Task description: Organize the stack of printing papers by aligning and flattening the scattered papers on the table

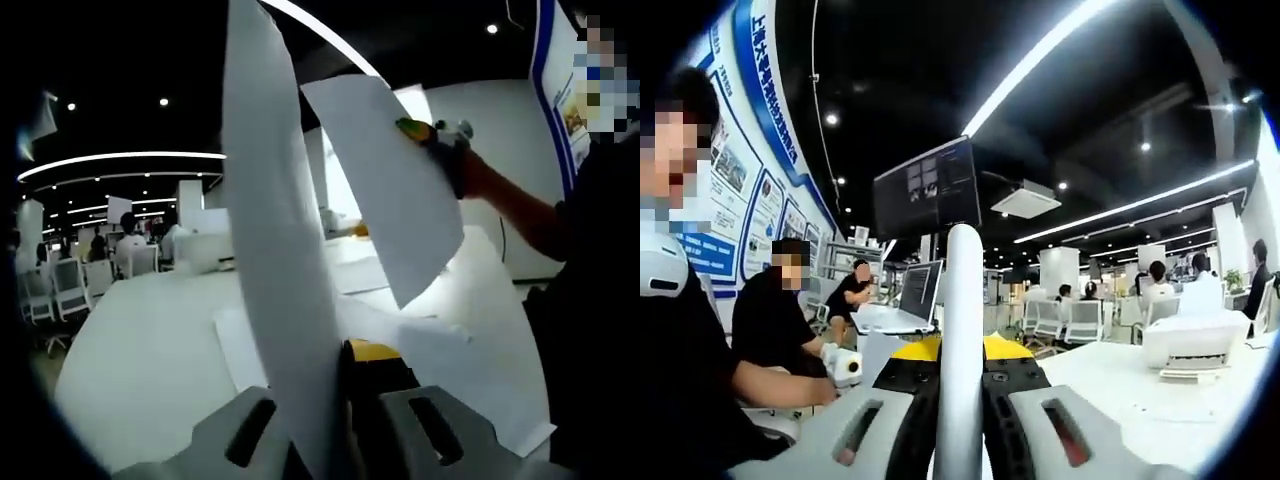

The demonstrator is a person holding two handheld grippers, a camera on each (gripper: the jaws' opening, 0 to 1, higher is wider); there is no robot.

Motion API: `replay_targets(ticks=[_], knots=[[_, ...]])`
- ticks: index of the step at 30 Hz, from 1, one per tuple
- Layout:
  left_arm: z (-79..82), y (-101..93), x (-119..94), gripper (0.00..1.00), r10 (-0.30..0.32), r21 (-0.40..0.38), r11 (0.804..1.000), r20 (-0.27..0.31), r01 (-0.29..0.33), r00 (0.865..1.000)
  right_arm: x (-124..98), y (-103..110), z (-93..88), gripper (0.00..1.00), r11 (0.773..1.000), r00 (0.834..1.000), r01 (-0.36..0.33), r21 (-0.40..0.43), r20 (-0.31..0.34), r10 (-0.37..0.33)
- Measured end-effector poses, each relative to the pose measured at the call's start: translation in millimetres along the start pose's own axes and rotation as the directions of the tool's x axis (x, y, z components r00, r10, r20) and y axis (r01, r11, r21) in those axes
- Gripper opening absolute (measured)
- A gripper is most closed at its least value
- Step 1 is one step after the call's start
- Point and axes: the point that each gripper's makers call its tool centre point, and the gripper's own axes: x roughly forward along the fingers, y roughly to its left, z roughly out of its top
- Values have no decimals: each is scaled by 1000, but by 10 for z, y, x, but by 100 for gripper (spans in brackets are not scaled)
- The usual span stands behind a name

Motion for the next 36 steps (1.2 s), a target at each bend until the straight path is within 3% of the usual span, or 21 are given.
replay_targets(ticks=[11, 19, 24, 31, 36], knots=[[6, -8, -2, 6, -1, 2, 1000, 0, 1, 1000, 95, 140, -23, 8, 999, 999, -40, 33, 16, 40], [12, -20, -1, 6, -7, 2, 1000, 3, 7, 1000, 216, 264, -68, 8, 991, 995, -100, 92, 36, 97], [13, -26, 2, 6, -9, 1, 1000, 3, 9, 1000, 279, 363, -97, 8, 987, 990, -140, 81, 35, 138], [6, -25, 10, 6, -13, 0, 1000, 1, 13, 1000, 375, 555, -138, 9, 958, 969, -246, 145, 62, 240], [2, -27, 14, 6, -14, 2, 1000, -1, 14, 1000, 494, 528, -270, 9, 940, 962, -271, 209, 77, 260]])
